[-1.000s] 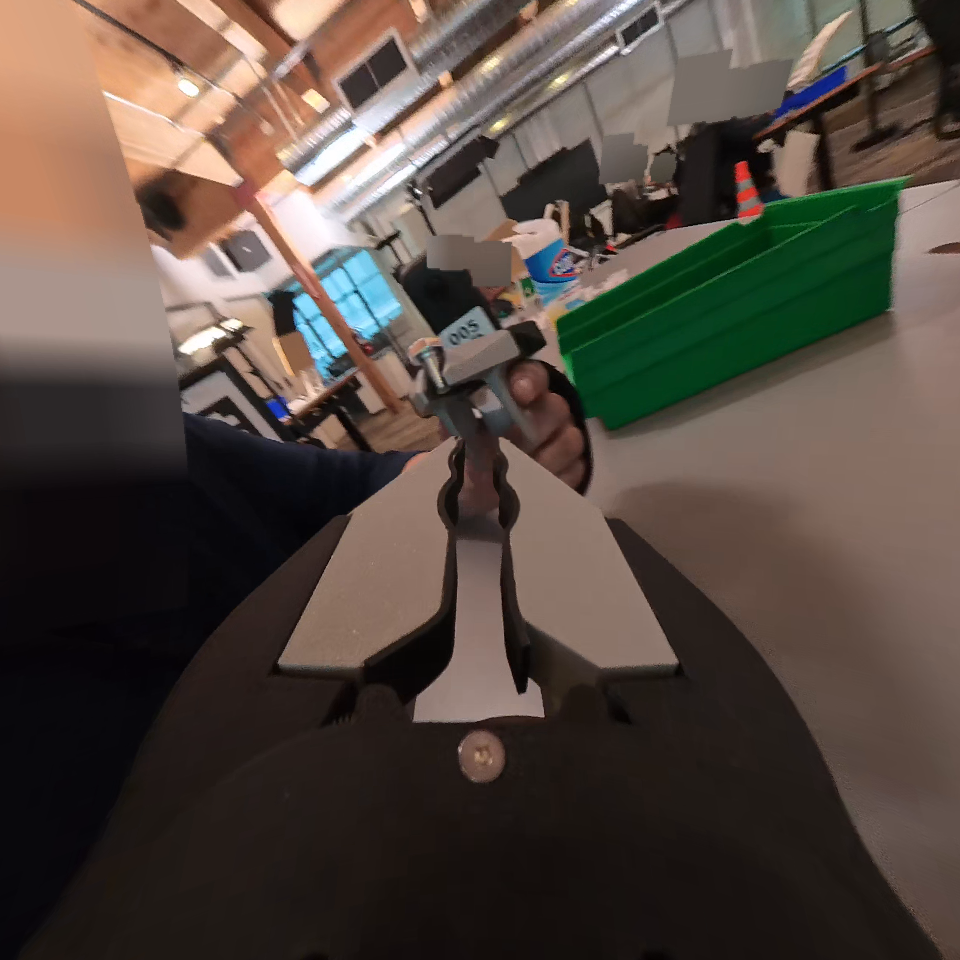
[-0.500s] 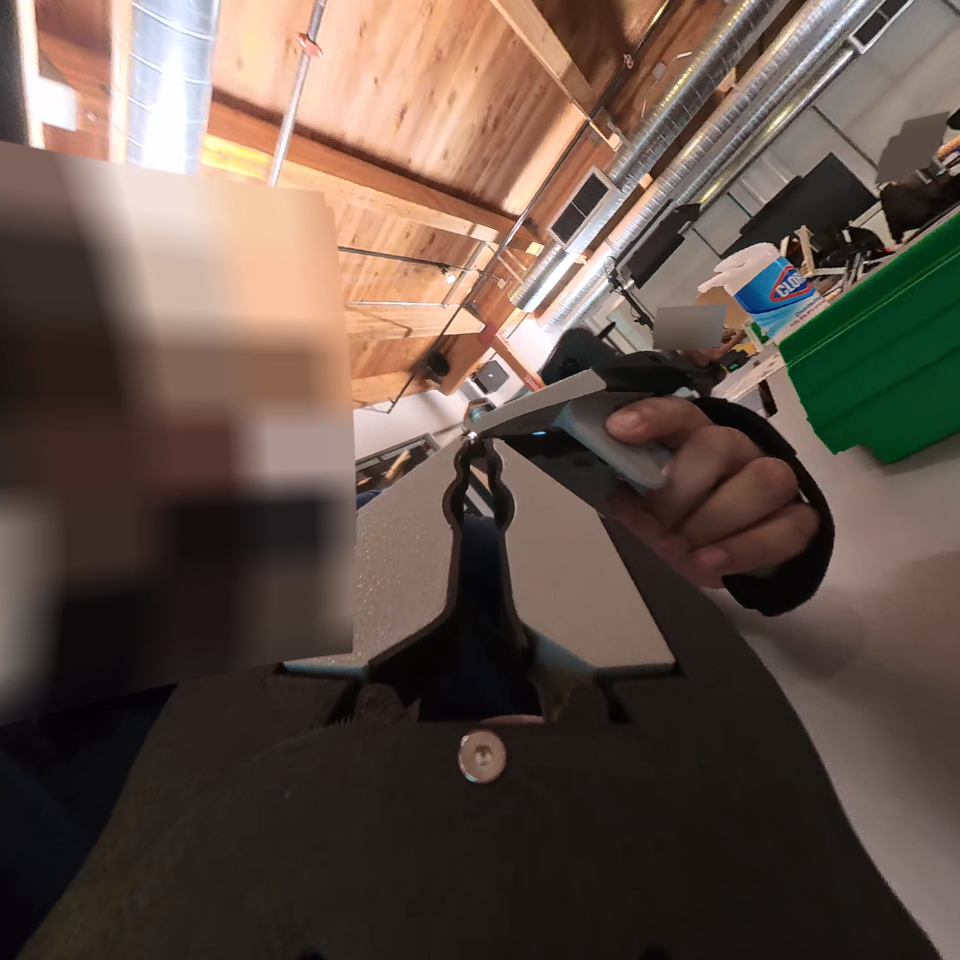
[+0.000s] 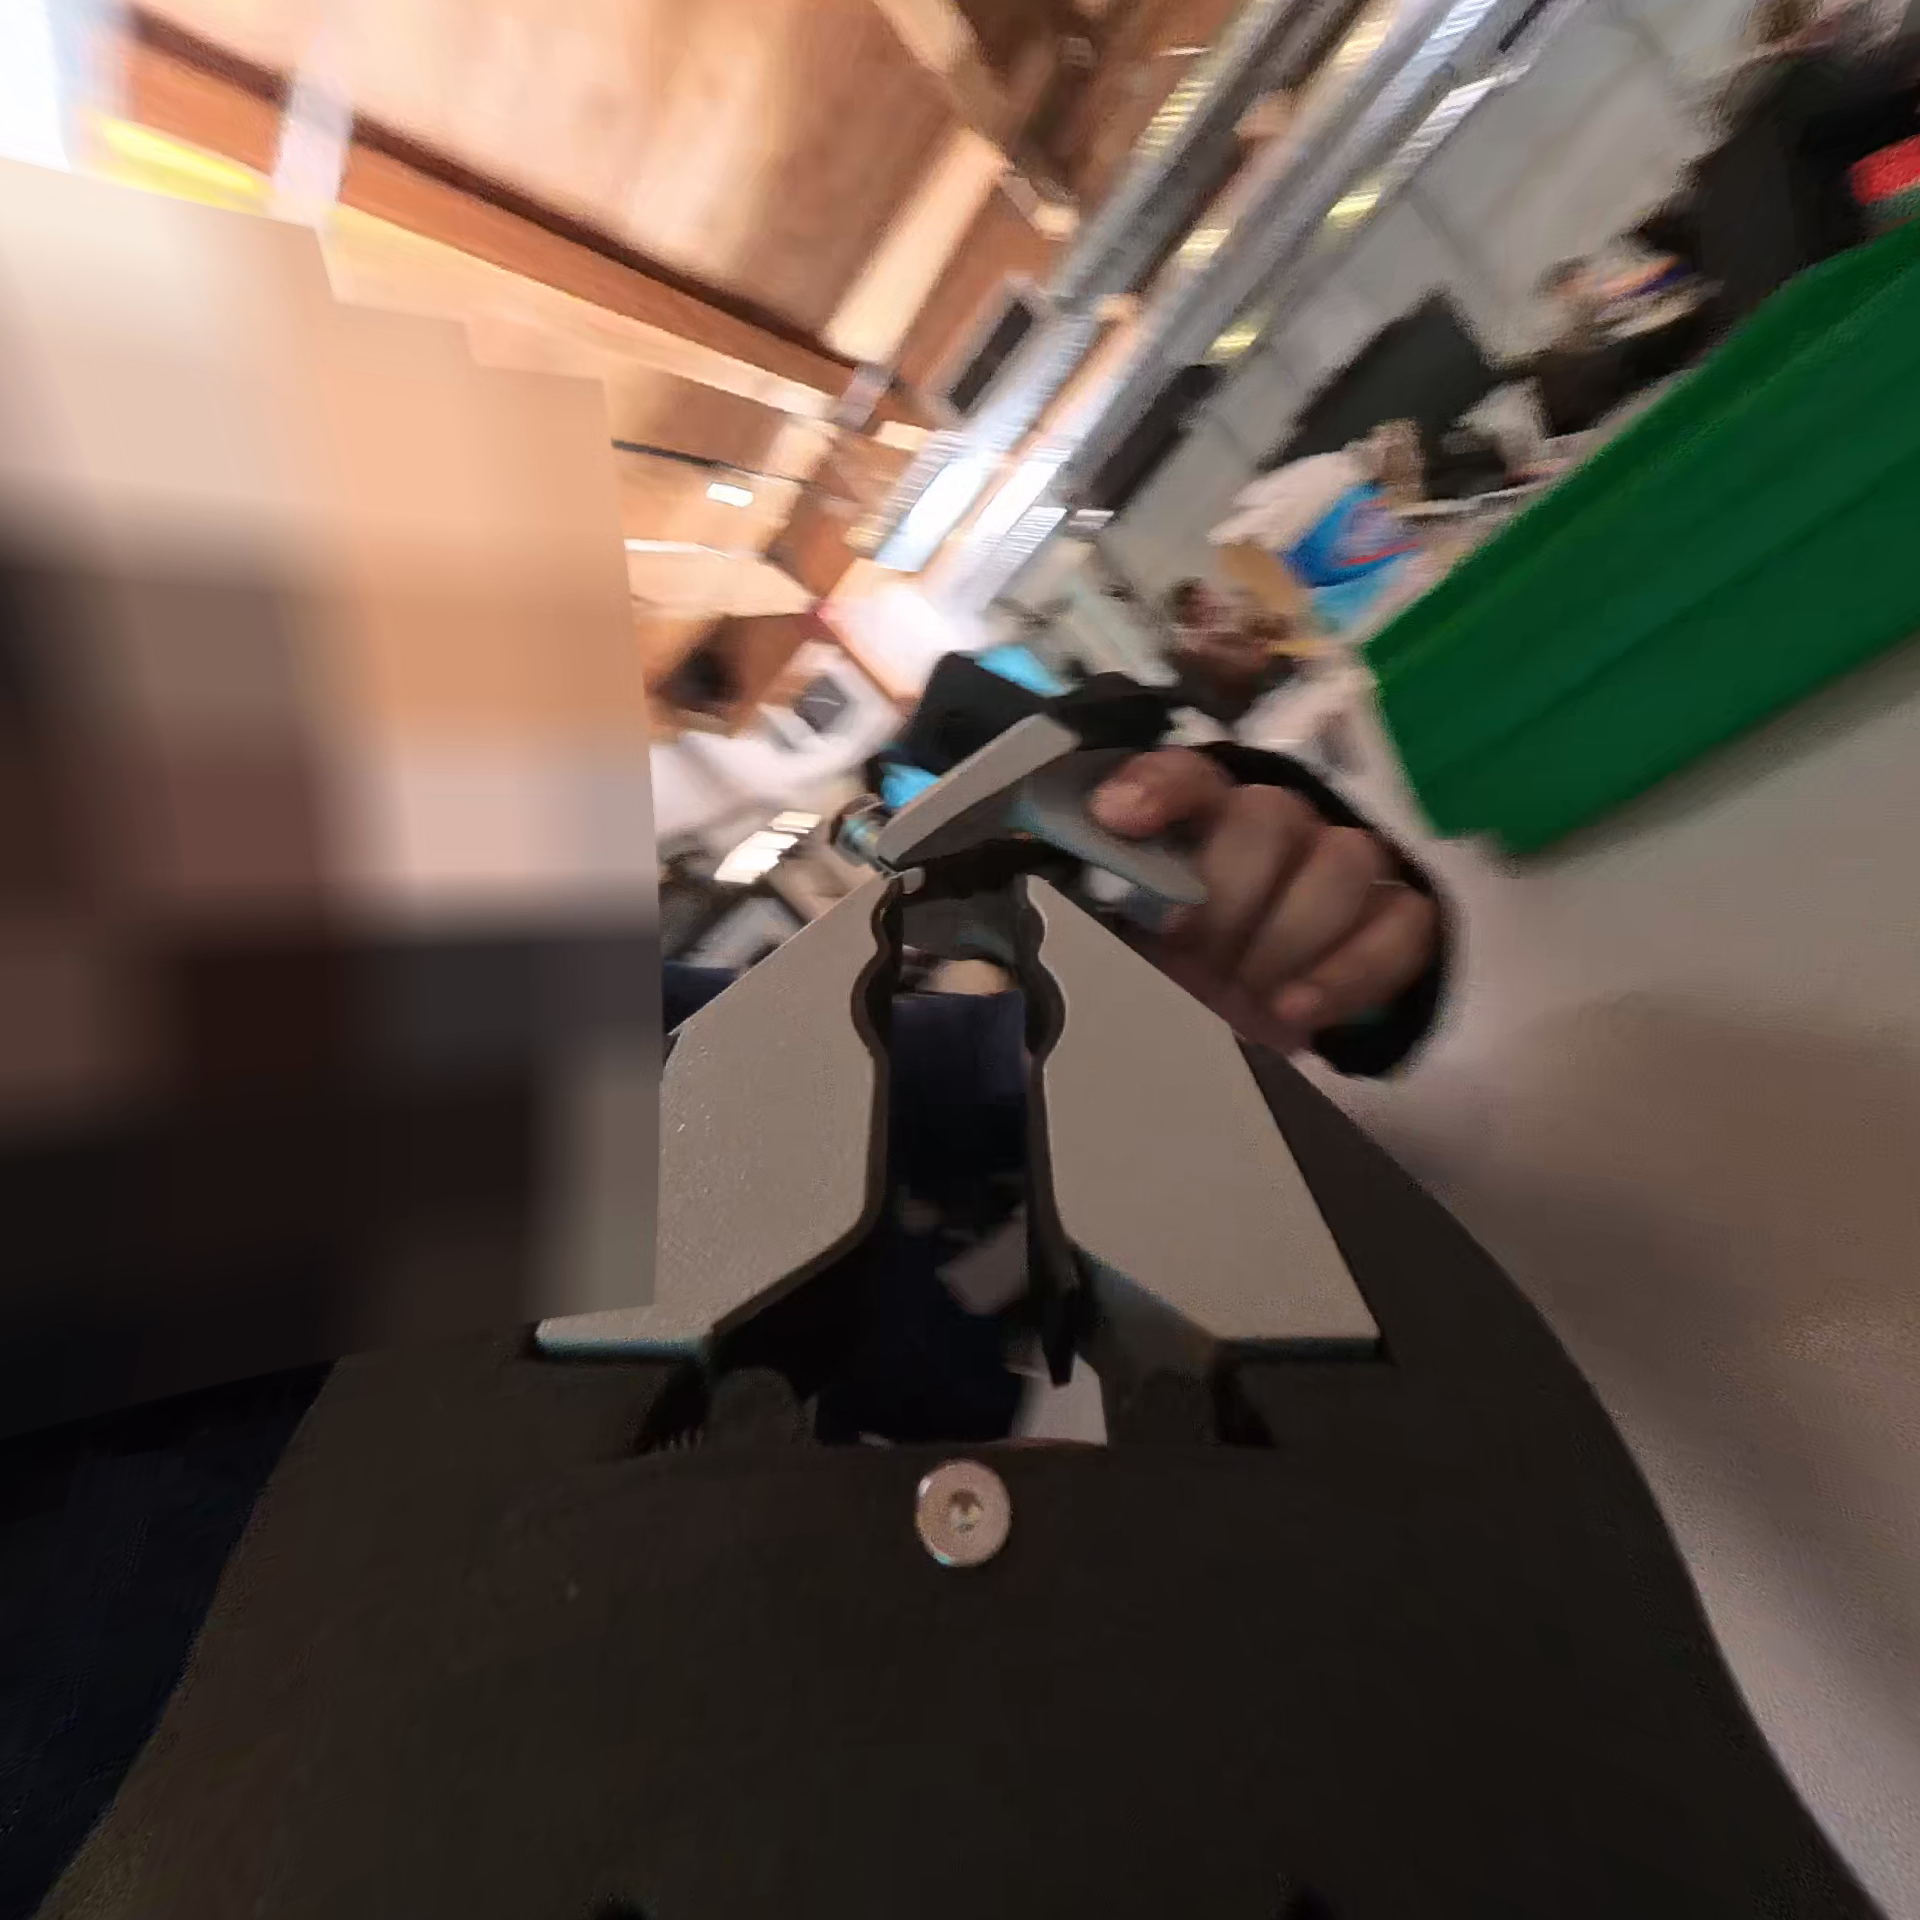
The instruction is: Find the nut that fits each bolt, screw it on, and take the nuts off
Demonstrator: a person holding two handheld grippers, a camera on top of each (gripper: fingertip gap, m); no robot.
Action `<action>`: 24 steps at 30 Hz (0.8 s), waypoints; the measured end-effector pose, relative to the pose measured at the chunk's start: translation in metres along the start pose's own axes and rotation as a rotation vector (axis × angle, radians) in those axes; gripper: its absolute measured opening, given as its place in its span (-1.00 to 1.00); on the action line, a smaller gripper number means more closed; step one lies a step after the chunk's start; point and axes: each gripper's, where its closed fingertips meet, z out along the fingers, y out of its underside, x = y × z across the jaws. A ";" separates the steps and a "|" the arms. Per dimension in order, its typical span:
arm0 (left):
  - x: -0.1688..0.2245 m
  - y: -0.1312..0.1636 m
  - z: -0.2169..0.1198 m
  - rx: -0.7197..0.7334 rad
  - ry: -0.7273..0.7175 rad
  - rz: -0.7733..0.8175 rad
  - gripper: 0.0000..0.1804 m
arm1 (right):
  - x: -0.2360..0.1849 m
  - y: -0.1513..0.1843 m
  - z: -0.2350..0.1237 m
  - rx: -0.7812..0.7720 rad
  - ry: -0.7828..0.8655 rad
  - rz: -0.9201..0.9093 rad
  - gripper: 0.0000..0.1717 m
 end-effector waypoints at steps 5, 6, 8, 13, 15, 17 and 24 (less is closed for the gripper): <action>-0.029 0.047 -0.004 -0.354 -0.185 0.154 -0.94 | 0.020 -0.014 -0.021 -0.086 0.426 -0.343 -0.80; -0.032 0.057 -0.005 -0.423 -0.204 0.166 -0.94 | 0.024 -0.013 -0.022 -0.114 0.485 -0.375 -0.77; -0.037 0.076 -0.008 -0.560 -0.242 0.192 -0.94 | 0.035 -0.012 -0.023 -0.158 0.593 -0.426 -0.71; -0.045 0.096 -0.016 -0.726 -0.303 0.266 -0.94 | 0.069 -0.007 -0.028 -0.243 0.769 -0.451 -0.71; -0.047 0.099 -0.019 -0.761 -0.316 0.265 -0.94 | 0.075 -0.006 -0.028 -0.250 0.784 -0.455 -0.77; -0.049 0.104 -0.022 -0.793 -0.327 0.266 -0.94 | 0.078 -0.006 -0.025 -0.237 0.780 -0.461 -0.86; -0.048 0.118 -0.027 -0.847 -0.320 0.205 -0.94 | 0.090 0.000 -0.028 -0.279 0.821 -0.464 -0.87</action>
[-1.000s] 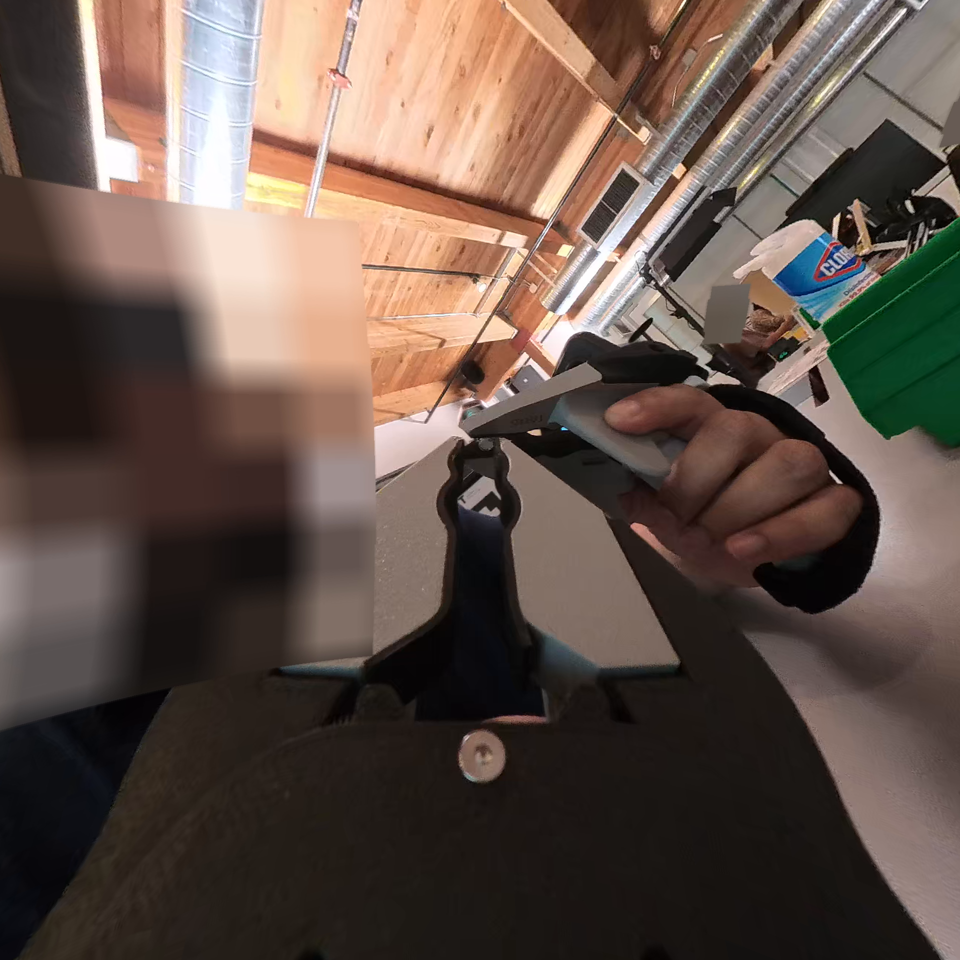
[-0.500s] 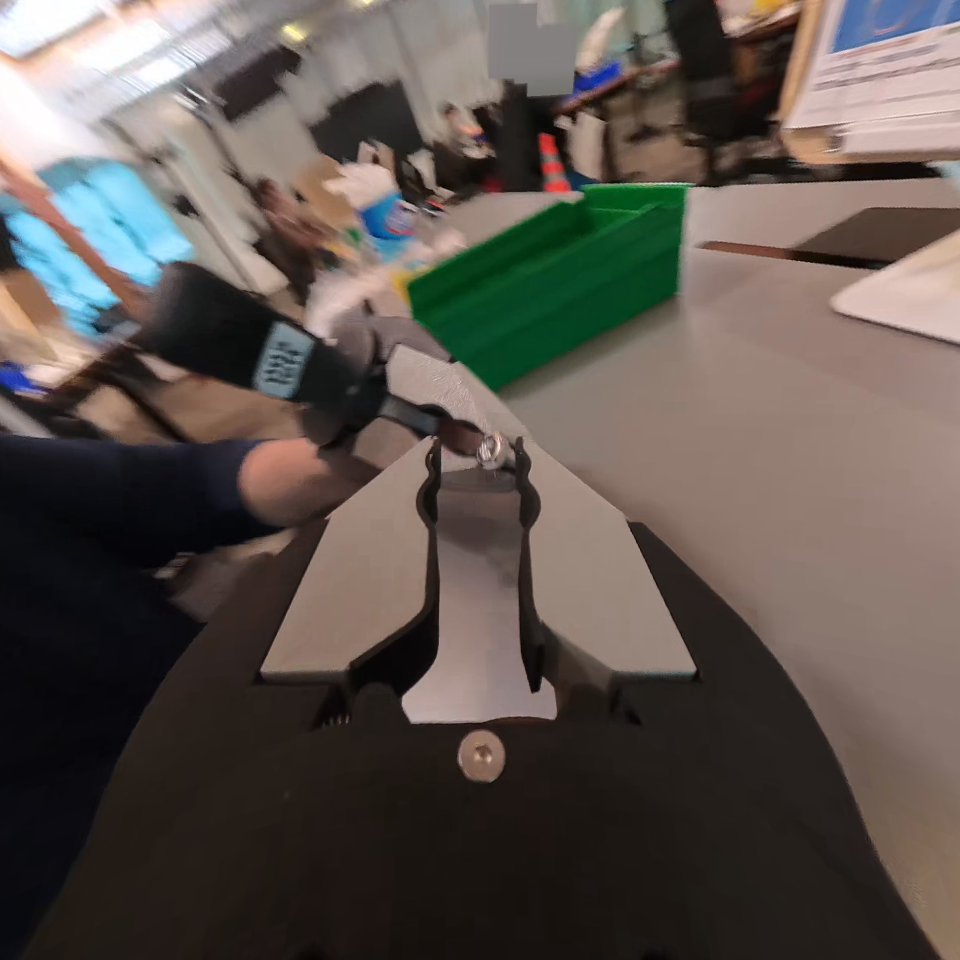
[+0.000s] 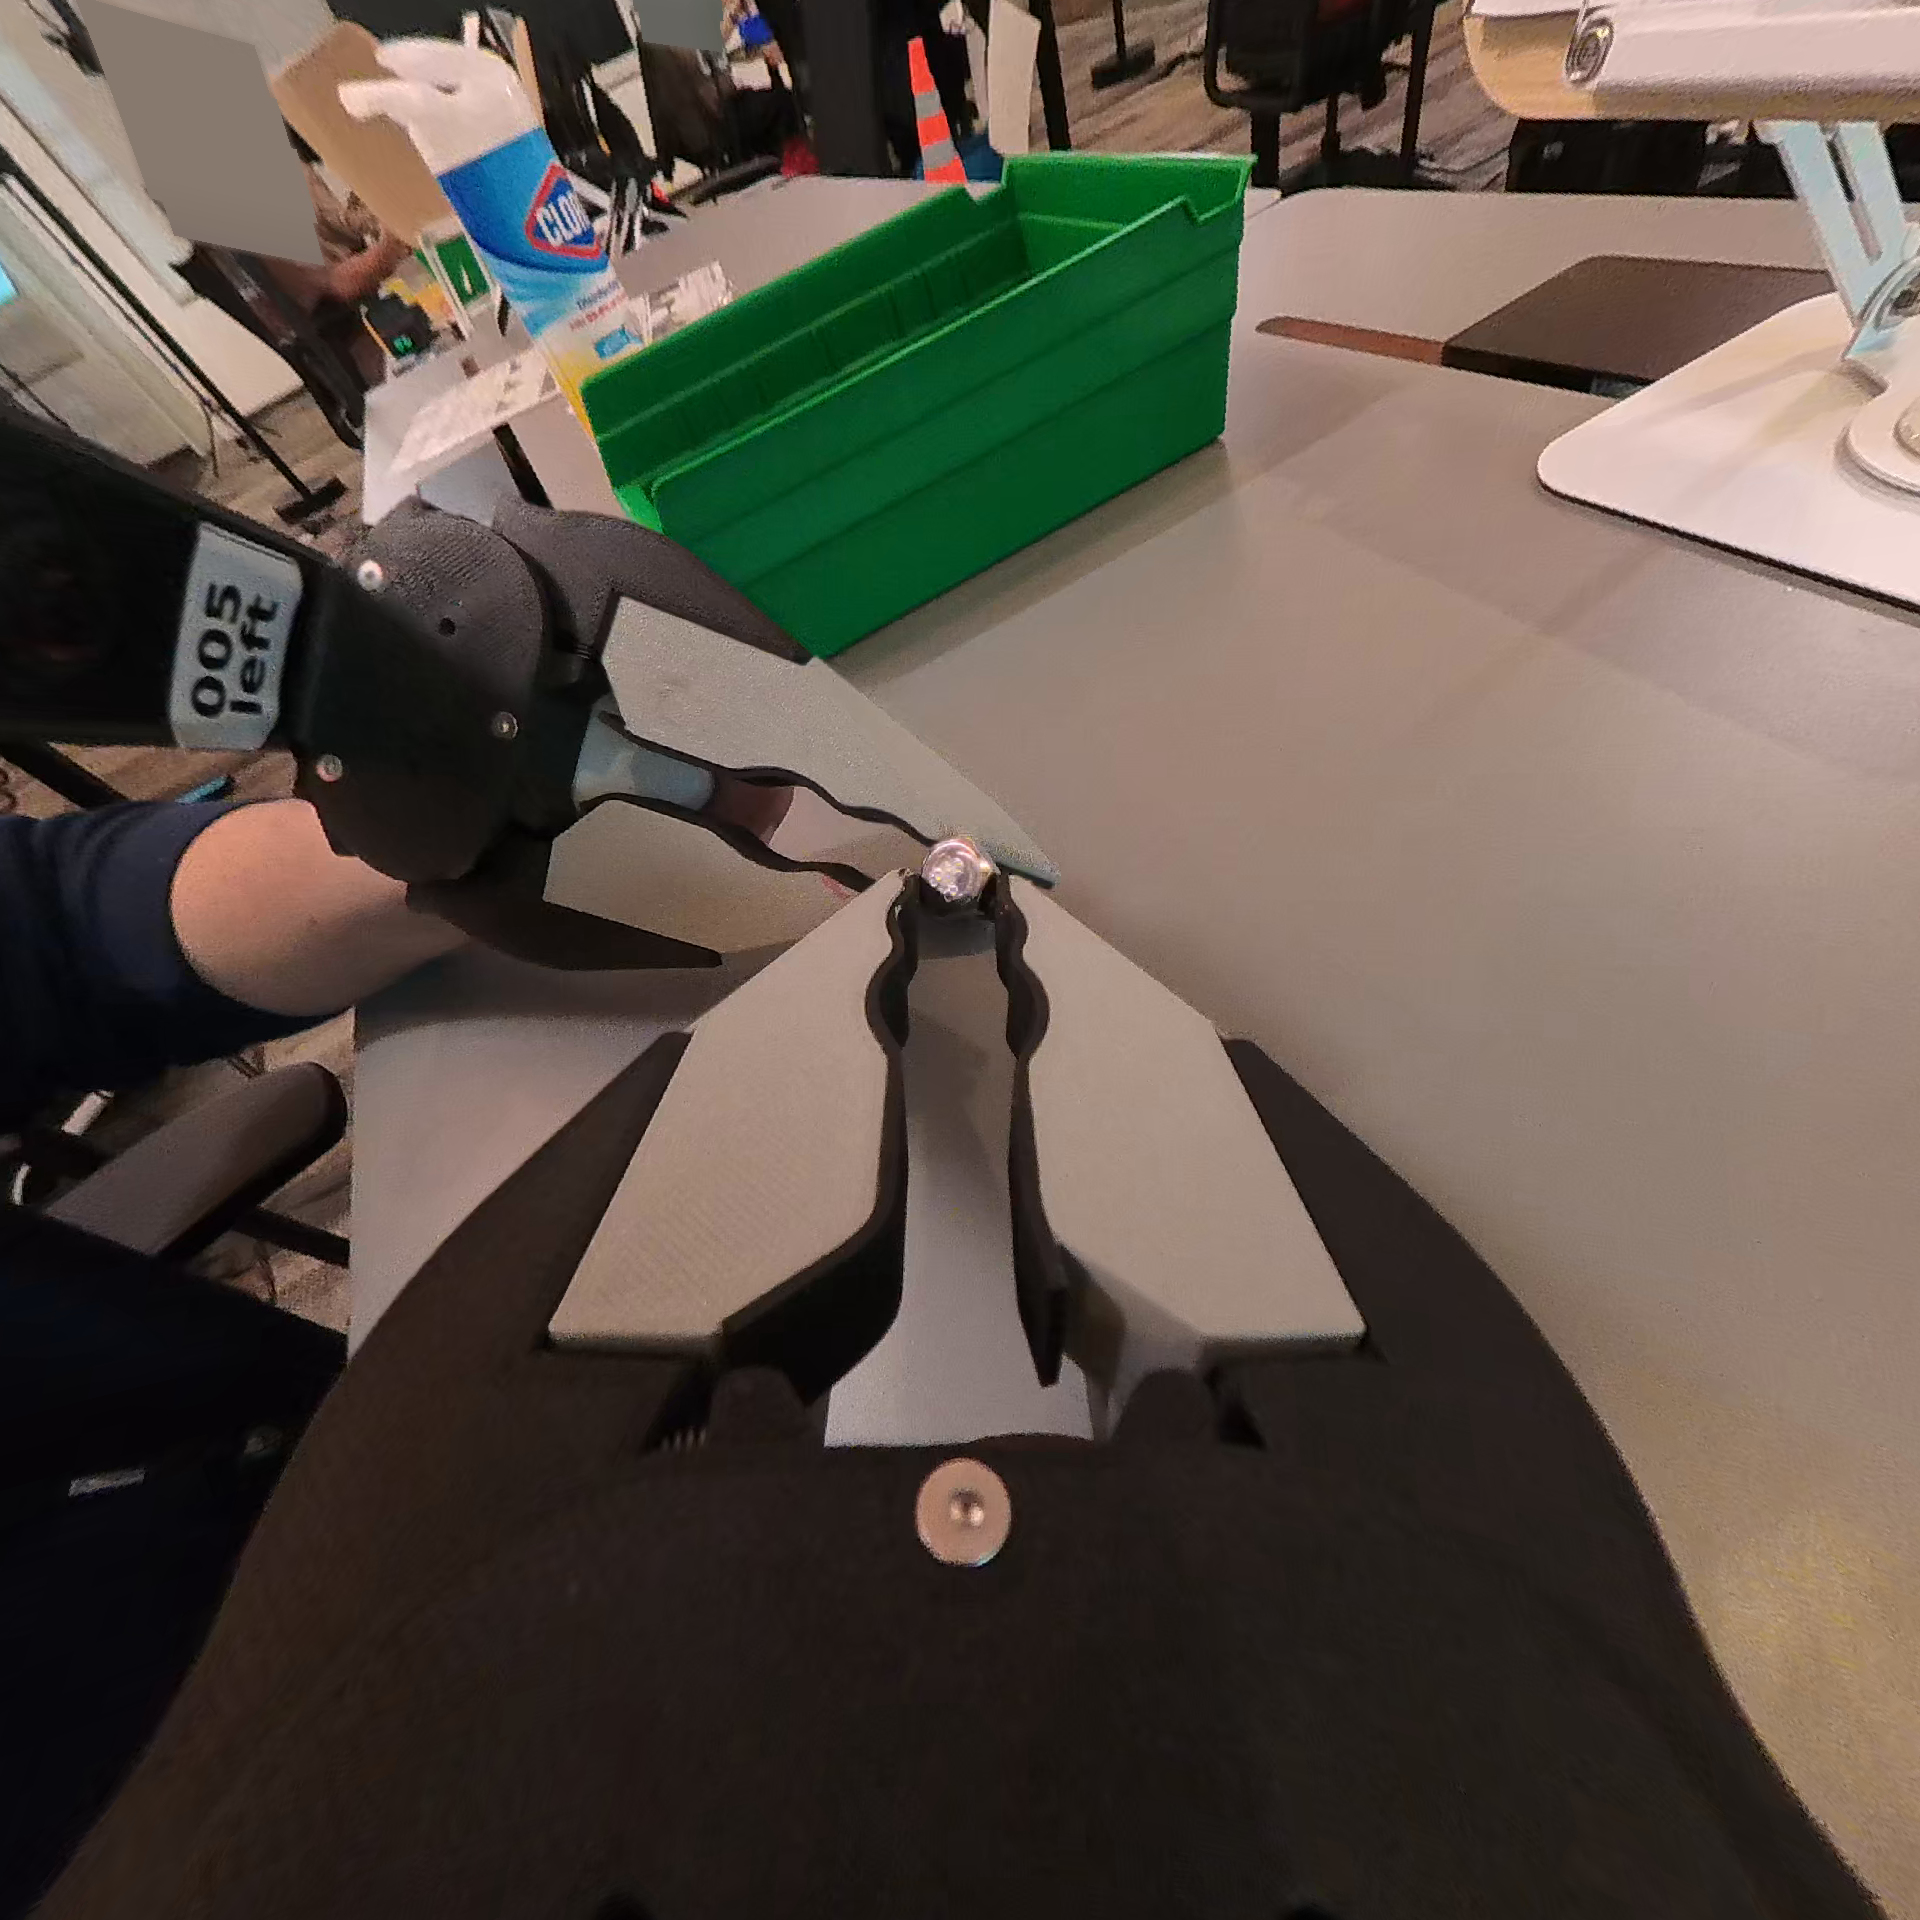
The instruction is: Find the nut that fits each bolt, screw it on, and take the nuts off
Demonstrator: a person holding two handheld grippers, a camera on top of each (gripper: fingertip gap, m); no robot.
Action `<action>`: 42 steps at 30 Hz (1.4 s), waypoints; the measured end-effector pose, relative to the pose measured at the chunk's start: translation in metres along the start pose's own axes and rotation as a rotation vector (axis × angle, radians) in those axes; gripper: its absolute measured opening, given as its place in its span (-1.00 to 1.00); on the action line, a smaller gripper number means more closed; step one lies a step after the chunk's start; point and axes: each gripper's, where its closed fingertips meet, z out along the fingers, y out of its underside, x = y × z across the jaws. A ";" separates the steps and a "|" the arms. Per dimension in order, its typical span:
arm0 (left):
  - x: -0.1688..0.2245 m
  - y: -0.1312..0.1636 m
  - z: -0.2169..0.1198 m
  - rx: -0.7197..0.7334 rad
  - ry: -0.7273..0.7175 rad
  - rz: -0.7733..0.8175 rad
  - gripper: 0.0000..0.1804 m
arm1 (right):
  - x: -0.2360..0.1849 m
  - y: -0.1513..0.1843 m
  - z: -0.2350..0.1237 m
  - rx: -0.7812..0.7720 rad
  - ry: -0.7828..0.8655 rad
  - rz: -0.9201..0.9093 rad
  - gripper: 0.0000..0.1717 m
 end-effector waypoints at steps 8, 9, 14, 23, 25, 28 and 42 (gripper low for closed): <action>0.022 0.031 0.006 -0.138 0.168 -0.044 -0.81 | 0.029 0.026 -0.012 -0.275 0.132 -0.145 -0.87; 0.023 0.037 0.006 -0.169 0.185 -0.049 -0.78 | 0.033 0.035 -0.011 -0.362 0.134 -0.162 -0.87; 0.030 0.043 0.001 -0.185 0.282 -0.129 -0.74 | 0.042 0.065 0.000 -0.703 0.125 -0.284 -0.87; 0.041 0.056 0.002 -0.240 0.353 -0.174 -0.74 | 0.030 0.075 0.025 -0.712 -0.013 -0.200 -0.78; 0.043 0.059 0.003 -0.256 0.355 -0.168 -0.74 | 0.030 0.077 0.026 -0.710 -0.033 -0.182 -0.76; 0.042 0.063 0.005 -0.264 0.345 -0.171 -0.74 | 0.031 0.063 0.021 -0.632 -0.044 -0.160 -0.78; 0.047 0.057 0.005 -0.324 0.544 -0.041 -0.69 | 0.034 0.039 -0.026 -0.351 -0.196 -0.037 -0.79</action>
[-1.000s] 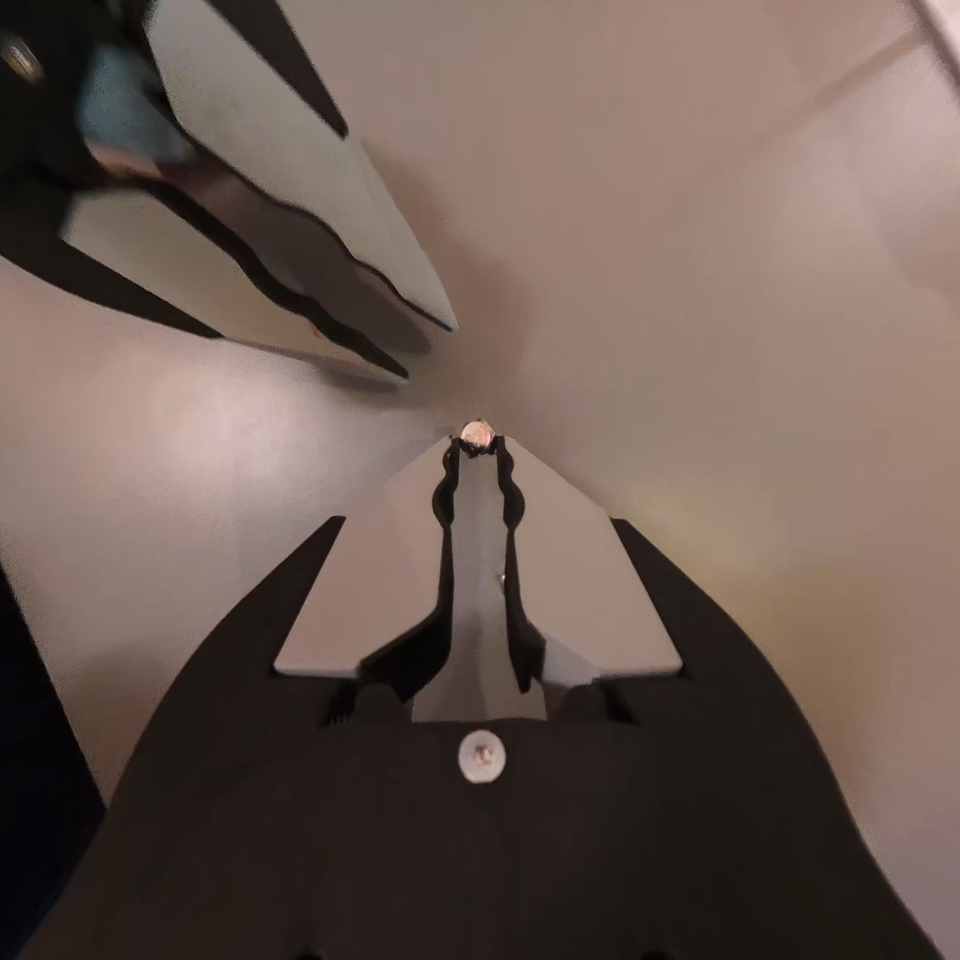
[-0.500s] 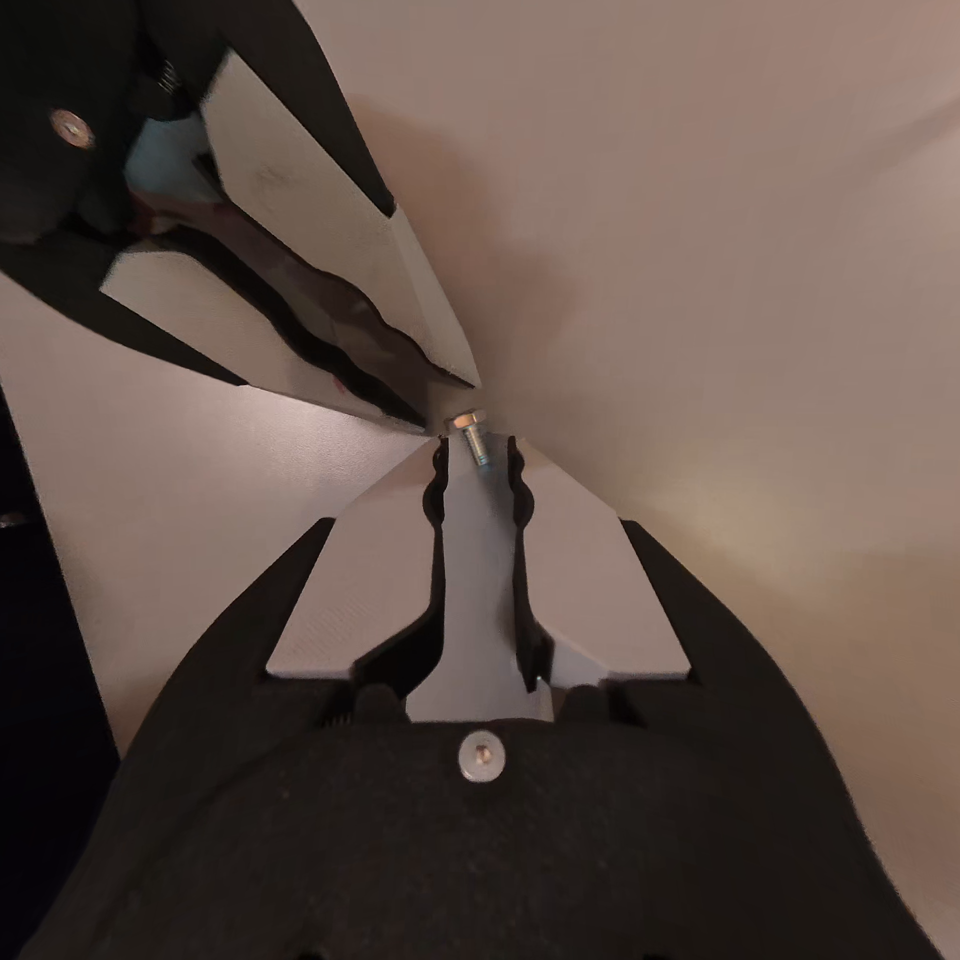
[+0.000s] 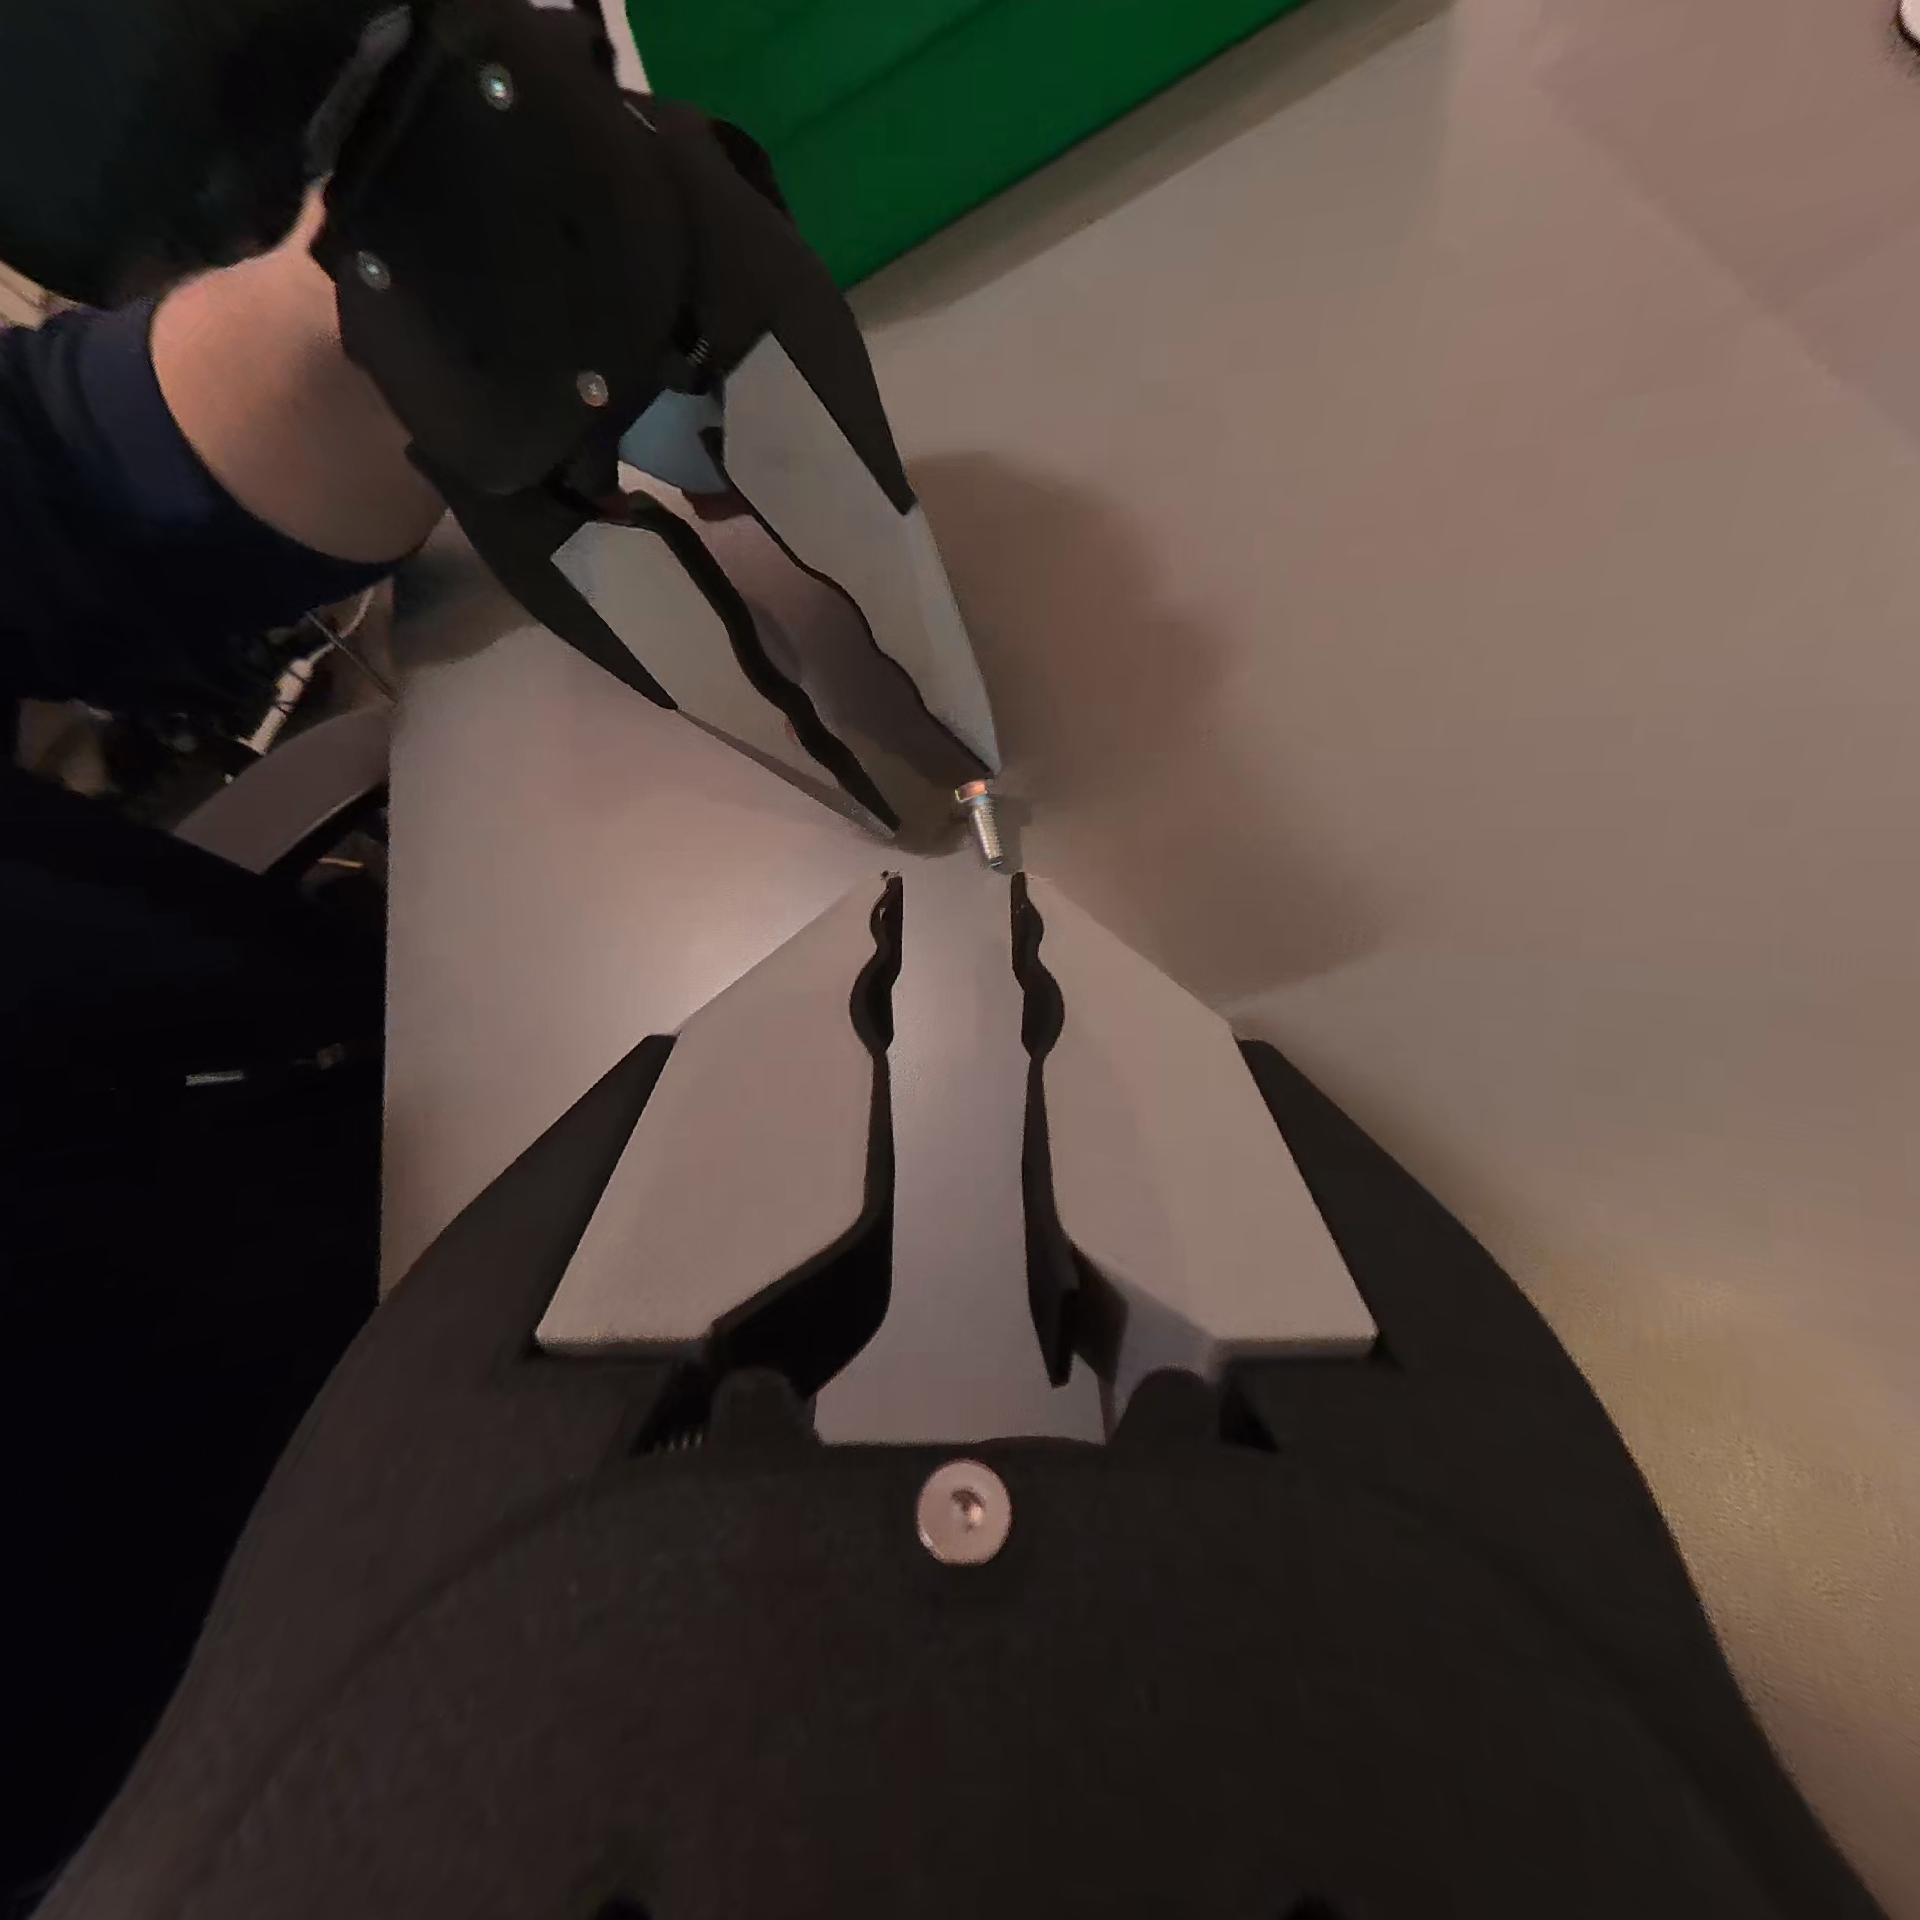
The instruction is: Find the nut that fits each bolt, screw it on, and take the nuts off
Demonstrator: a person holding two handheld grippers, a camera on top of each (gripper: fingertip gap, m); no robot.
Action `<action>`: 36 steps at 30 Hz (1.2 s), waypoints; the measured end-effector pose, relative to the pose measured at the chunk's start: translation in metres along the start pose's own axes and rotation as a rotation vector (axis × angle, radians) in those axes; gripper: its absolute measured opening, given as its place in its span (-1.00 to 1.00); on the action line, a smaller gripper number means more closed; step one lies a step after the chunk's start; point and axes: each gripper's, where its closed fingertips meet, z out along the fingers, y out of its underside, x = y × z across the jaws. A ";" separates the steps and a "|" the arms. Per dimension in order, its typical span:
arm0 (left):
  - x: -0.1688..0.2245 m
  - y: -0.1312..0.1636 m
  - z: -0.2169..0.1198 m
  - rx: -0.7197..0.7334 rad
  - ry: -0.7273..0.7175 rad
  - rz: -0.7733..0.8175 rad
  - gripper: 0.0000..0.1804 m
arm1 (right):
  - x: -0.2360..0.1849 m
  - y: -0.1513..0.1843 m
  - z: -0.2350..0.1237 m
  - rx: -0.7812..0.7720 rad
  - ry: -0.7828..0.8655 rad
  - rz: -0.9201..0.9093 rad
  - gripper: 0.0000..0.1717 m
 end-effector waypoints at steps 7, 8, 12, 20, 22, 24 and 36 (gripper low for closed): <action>-0.006 -0.001 0.008 -0.119 0.062 0.038 -0.65 | -0.005 -0.003 -0.008 0.039 -0.032 -0.009 -0.80; -0.005 -0.002 0.009 -0.123 0.077 0.039 -0.71 | -0.006 -0.003 -0.008 0.038 -0.036 -0.013 -0.81; -0.005 -0.005 0.013 -0.107 0.089 0.030 -0.85 | -0.007 0.002 -0.002 0.019 -0.060 0.001 -0.82; -0.036 -0.042 -0.010 0.326 -0.178 -0.074 -0.86 | 0.003 0.006 0.012 0.027 -0.040 0.049 -0.85; -0.037 -0.054 -0.022 0.449 -0.191 -0.092 -0.86 | -0.001 -0.004 0.009 0.087 -0.077 0.070 -0.86; -0.037 -0.058 -0.029 0.475 -0.216 -0.068 -0.85 | -0.006 -0.017 0.002 0.163 -0.126 0.094 -0.86; -0.030 -0.070 -0.036 0.532 -0.245 -0.042 -0.86 | -0.014 -0.036 -0.008 0.277 -0.185 0.136 -0.93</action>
